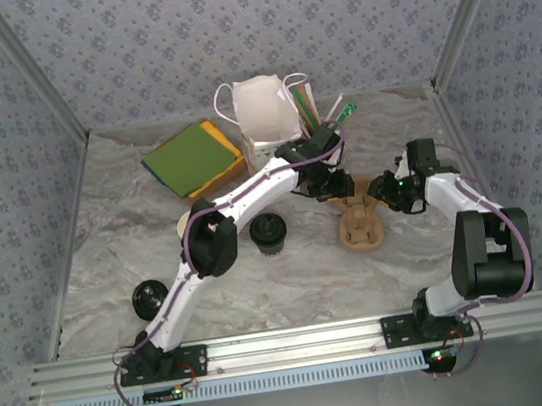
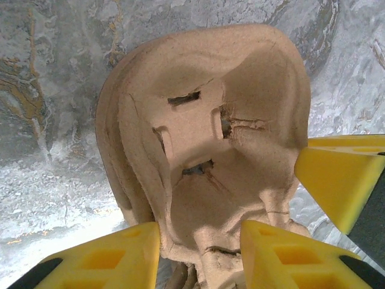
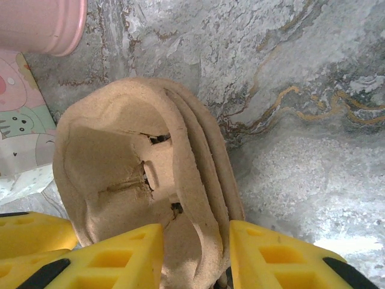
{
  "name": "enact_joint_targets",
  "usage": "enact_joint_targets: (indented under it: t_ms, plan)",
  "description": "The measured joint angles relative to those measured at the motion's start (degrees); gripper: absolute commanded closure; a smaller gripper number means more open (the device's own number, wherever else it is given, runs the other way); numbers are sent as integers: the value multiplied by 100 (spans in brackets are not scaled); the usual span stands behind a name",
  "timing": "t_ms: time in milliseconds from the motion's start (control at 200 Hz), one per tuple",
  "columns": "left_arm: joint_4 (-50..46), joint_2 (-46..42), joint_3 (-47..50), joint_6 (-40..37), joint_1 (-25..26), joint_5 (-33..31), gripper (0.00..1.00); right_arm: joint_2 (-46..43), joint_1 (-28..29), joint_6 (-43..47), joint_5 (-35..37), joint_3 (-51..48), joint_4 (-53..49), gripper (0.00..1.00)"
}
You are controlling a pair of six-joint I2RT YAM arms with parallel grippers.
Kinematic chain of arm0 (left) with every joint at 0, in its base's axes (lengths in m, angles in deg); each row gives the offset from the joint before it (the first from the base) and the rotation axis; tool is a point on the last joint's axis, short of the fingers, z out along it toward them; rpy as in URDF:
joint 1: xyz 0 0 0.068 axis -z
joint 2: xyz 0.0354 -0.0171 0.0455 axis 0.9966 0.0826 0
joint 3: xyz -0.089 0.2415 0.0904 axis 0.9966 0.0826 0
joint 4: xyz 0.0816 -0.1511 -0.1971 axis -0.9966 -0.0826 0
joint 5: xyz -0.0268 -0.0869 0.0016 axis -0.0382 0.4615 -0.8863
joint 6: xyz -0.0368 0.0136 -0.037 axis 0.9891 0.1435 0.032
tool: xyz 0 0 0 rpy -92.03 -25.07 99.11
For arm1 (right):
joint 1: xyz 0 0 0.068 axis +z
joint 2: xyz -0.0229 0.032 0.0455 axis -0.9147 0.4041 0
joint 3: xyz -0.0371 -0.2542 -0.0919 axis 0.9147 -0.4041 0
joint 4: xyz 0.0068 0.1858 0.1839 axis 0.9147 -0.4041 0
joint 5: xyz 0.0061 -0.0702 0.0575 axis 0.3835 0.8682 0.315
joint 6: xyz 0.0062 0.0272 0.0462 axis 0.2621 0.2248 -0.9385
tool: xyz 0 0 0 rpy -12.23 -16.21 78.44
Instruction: Pack the takeout coffee
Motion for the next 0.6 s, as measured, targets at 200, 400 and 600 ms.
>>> enact_joint_targets:
  t_ms: [200, 400, 600]
  plan:
    - [234, -87, 184, 118, -37, 170, 61, 0, 7, 0, 42, 0, 0, 66]
    - [529, -341, 557, 326, -55, 313, 61, 0, 22, -2, 46, 0, 2, 66]
    - [748, -492, 636, 442, -96, 424, 60, 0, 59, -2, 61, 0, -24, 66]
